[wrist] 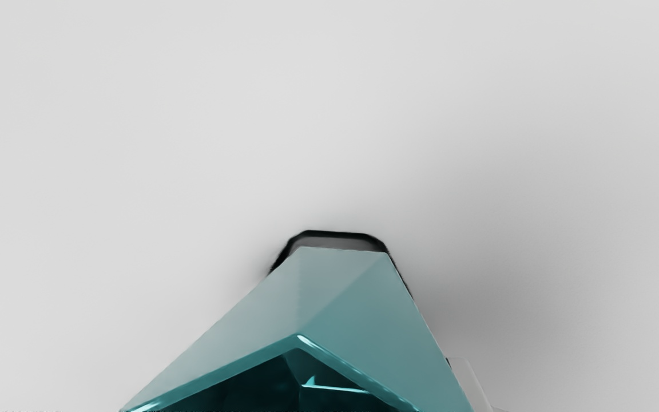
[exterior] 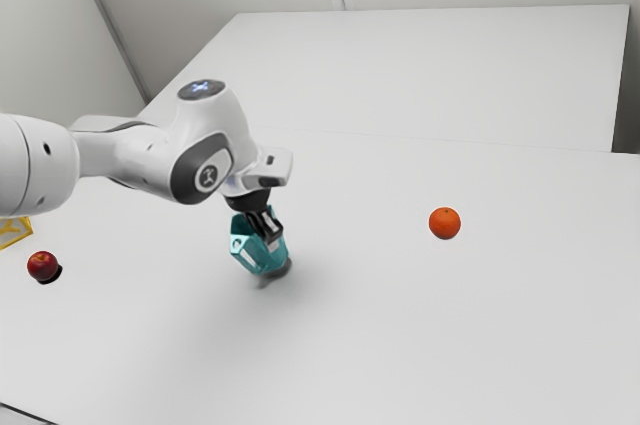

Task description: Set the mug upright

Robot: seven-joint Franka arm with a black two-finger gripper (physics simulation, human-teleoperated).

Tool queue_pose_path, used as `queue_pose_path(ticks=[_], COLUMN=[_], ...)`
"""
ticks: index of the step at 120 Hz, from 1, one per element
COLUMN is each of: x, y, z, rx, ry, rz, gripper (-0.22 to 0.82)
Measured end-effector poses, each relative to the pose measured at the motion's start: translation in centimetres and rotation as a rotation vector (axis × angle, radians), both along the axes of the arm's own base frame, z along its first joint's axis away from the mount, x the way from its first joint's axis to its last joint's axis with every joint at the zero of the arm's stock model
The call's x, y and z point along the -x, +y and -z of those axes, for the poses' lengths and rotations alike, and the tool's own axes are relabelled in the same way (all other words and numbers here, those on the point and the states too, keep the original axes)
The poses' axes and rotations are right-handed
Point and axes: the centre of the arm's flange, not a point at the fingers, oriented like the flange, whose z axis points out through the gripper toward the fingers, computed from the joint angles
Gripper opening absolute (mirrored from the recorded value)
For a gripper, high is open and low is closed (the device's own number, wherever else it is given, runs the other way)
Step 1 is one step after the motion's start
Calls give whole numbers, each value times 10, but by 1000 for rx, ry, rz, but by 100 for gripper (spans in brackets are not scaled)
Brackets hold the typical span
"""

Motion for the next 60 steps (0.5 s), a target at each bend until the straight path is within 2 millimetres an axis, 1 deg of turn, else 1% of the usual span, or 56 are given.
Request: queue_pose_path(ticks=[14,24,32,50,60], x=[1,-1,-2,-6,-7], y=[-7,-5,3,29,36], z=[7,11,13,15,17], rx=[-17,-23,-25,-26,-25], ry=[3,7,8,8,13], rz=[-14,-36,-68,-152,-184], gripper=[-18,-18,-18,-18,-16])
